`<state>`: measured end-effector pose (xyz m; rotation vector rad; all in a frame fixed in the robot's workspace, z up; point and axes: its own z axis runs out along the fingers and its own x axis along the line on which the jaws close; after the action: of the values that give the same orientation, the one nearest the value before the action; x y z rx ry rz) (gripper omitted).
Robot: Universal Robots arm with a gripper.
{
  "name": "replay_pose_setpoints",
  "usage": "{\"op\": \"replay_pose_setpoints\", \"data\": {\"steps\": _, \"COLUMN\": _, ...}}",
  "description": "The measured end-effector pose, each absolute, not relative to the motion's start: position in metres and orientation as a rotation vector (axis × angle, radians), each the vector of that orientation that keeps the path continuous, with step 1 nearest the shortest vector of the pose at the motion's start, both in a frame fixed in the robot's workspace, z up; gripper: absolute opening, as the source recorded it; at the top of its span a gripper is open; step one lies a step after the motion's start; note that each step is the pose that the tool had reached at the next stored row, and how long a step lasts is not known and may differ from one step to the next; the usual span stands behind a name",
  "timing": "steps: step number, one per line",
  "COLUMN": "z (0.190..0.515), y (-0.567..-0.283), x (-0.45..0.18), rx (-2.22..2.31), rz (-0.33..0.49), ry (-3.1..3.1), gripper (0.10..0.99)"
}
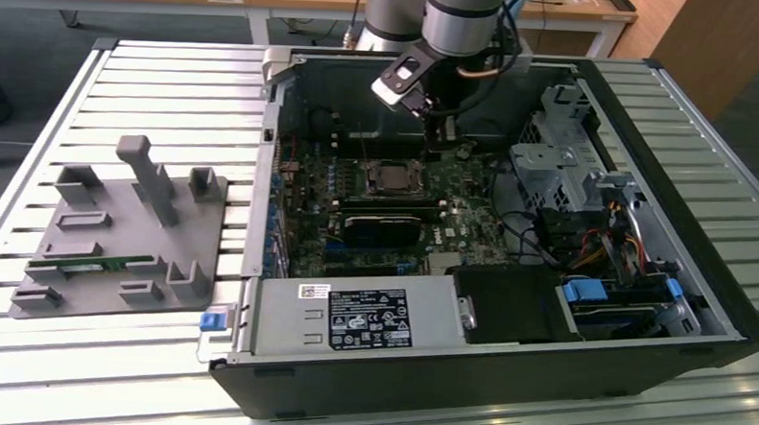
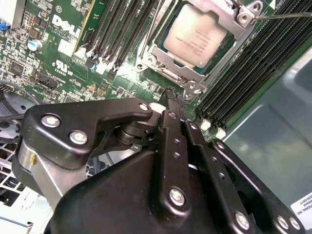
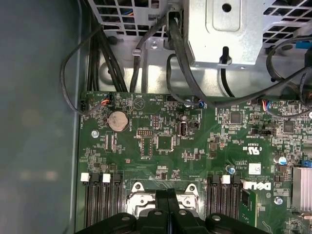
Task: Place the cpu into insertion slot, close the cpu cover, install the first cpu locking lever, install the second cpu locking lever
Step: 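Close the cpu cover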
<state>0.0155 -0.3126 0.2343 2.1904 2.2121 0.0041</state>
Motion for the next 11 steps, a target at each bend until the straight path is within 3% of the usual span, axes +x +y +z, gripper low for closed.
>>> {"op": "replay_pose_setpoints", "data": {"steps": 11, "z": 0.231, "y": -0.313, "x": 0.003, "rx": 2.190, "rz": 0.004, "ry": 2.212, "gripper": 0.106}}
